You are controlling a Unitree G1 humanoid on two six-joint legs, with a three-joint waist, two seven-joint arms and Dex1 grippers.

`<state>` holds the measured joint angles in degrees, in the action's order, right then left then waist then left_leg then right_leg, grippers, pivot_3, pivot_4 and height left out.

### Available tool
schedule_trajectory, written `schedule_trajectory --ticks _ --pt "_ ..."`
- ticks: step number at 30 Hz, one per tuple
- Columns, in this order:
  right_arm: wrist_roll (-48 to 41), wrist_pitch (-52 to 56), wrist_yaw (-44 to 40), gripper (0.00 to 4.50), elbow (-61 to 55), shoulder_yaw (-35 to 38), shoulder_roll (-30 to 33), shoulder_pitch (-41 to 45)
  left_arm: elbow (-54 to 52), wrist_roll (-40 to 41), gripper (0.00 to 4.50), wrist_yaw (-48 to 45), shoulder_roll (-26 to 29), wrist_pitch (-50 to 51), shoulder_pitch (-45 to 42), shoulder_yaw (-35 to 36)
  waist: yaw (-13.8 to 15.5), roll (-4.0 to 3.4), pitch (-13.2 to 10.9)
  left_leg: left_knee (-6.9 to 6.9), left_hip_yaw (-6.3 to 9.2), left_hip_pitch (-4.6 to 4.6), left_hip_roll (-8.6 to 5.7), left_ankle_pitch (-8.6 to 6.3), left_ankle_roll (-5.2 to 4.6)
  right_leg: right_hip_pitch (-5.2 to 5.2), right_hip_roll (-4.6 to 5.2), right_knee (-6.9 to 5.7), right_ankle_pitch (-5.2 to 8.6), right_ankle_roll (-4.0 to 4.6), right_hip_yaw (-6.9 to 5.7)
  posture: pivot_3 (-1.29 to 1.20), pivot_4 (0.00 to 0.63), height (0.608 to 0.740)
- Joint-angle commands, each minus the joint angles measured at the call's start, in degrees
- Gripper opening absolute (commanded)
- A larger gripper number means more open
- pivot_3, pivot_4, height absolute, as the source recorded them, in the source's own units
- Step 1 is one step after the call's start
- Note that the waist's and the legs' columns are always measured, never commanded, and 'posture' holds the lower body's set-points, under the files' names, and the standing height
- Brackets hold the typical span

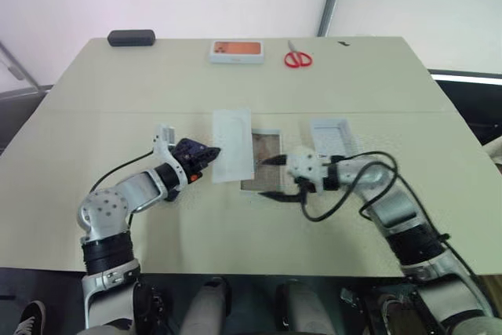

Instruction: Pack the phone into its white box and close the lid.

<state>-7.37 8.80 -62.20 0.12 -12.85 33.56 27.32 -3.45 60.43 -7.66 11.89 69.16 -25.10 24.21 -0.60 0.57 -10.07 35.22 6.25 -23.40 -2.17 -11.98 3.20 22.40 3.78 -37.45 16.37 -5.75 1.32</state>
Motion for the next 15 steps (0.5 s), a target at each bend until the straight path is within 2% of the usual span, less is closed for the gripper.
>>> schedule_trajectory --ticks 1,5,10,15 --pt "-3.3 -0.3 -1.0 3.88 -0.5 5.5 3.0 -0.3 -1.7 -0.6 0.00 0.3 -1.9 -2.4 0.2 -2.1 0.0 0.00 0.0 -0.01 -0.01 0.00 0.00 0.00 0.00 0.00 -0.01 0.00 0.00 0.00 0.00 0.00 0.150 0.740" --pt "-3.9 -1.8 -2.2 3.88 1.7 7.8 6.0 -1.3 -0.9 -3.4 0.00 0.2 -4.8 -4.2 0.6 -6.6 -0.2 0.01 0.0 -0.01 -0.08 0.01 0.01 0.00 0.00 -0.01 -0.03 0.01 0.00 0.00 0.00 0.00 0.150 0.740" --pt "-3.4 -2.3 -0.7 3.88 0.7 7.3 4.9 -2.7 2.5 -7.3 0.00 -1.0 -6.1 -8.1 -1.4 -9.6 -0.3 0.01 0.0 -0.02 -0.20 0.02 0.04 0.00 0.00 0.02 -0.10 0.00 0.00 0.01 0.02 0.00 0.150 0.740" --pt "-3.5 -2.1 0.3 3.88 -0.4 7.6 4.6 -3.9 3.0 -7.5 0.00 -1.4 -6.2 -8.3 -2.4 -9.8 -0.1 0.01 0.0 0.00 -0.18 0.00 0.02 0.00 0.00 0.01 -0.08 0.00 0.00 0.00 0.01 0.00 0.150 0.740"
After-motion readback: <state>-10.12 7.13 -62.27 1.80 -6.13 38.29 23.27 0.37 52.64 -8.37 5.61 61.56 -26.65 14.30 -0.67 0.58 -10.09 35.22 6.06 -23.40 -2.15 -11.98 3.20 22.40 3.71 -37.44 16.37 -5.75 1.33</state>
